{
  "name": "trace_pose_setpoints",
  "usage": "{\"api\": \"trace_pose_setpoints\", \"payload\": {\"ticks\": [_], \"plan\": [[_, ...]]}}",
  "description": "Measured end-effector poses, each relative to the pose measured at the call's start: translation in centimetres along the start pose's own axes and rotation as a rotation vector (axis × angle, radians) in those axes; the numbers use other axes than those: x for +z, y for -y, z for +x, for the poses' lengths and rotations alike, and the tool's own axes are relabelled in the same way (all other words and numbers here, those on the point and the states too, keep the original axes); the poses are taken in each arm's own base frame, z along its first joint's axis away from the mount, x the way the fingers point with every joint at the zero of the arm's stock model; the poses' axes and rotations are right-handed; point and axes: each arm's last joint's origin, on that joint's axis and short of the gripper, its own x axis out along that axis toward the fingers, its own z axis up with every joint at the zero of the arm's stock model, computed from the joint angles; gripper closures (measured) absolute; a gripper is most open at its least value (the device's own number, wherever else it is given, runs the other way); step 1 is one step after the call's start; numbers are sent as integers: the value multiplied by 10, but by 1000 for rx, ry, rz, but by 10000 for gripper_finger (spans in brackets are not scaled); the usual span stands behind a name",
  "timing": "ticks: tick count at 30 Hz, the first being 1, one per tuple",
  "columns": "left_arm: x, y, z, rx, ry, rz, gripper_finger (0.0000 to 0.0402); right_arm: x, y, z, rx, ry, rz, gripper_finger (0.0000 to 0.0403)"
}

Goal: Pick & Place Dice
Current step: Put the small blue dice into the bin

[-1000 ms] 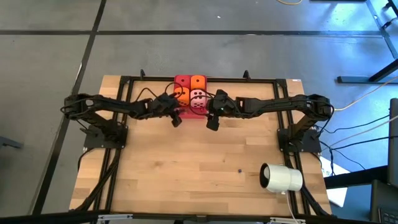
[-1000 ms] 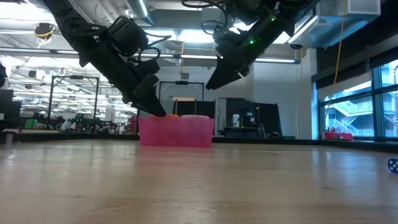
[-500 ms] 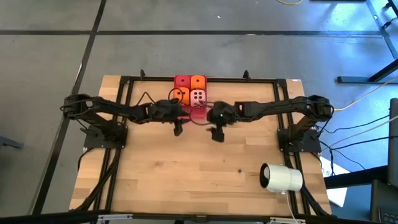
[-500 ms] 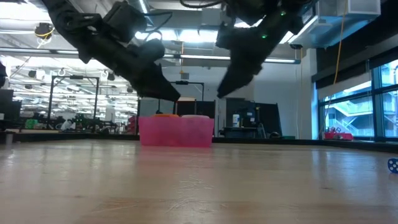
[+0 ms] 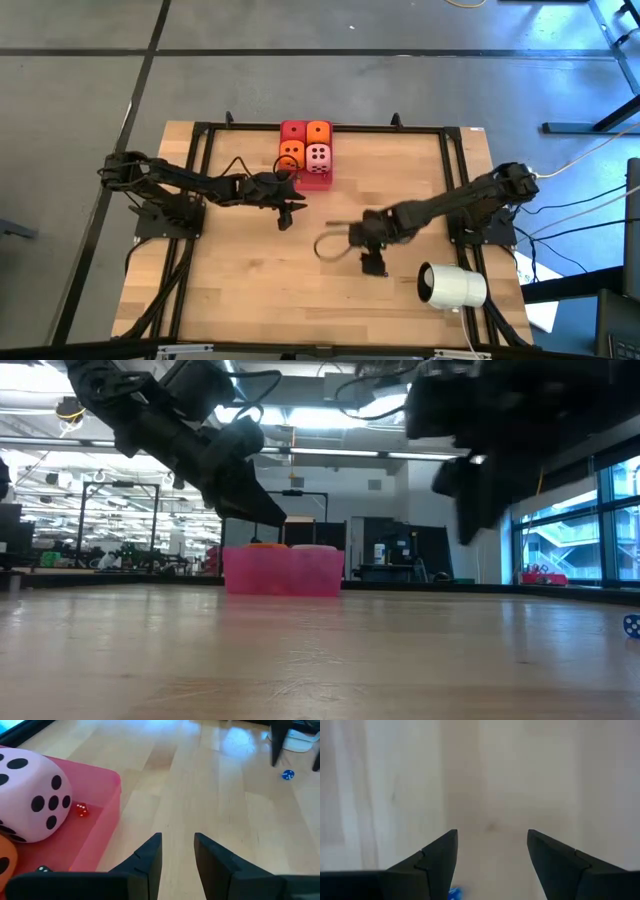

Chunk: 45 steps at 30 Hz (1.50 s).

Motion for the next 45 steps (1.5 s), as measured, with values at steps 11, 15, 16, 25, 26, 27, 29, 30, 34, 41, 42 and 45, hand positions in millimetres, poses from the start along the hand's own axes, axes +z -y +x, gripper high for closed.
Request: {"api": "trace_pose_setpoints", "payload": {"ticks": [11,15,16,25,26,27,29,30,34,41,42,45], "plan": [[0,0,0,1,-3,0,299,-29,-43,29,10,-155,-106,162],[0,0,0,1,-3,0,299,-37,-47,39,16,-235,-55,162],[0,0,0,1,-4,0,299,-39,-48,41,21,-263,-55,162],[0,0,0,1,-4,0,299,-49,-49,58,-25,-358,-72,162],[-1,0,0,1,-5,0,299,-49,-49,58,-28,-358,-72,162],[-1,0,0,1,-6,-2,300,-49,-49,58,-31,-359,-72,162],[-1,0,0,1,-6,-12,300,-50,-49,58,-34,-363,-72,165],[-1,0,0,1,-7,-15,300,-50,-49,58,-35,-364,-72,169],[-1,0,0,1,-8,-15,297,-50,-48,58,-44,-364,-73,205],[-1,0,0,1,-11,-16,301,-51,-47,59,-64,-365,-70,297],[-1,0,0,1,-11,-16,301,-51,-47,59,-66,-365,-70,309],[-1,0,0,-1,-11,-16,301,-51,-47,59,-67,-366,-70,338]]}}
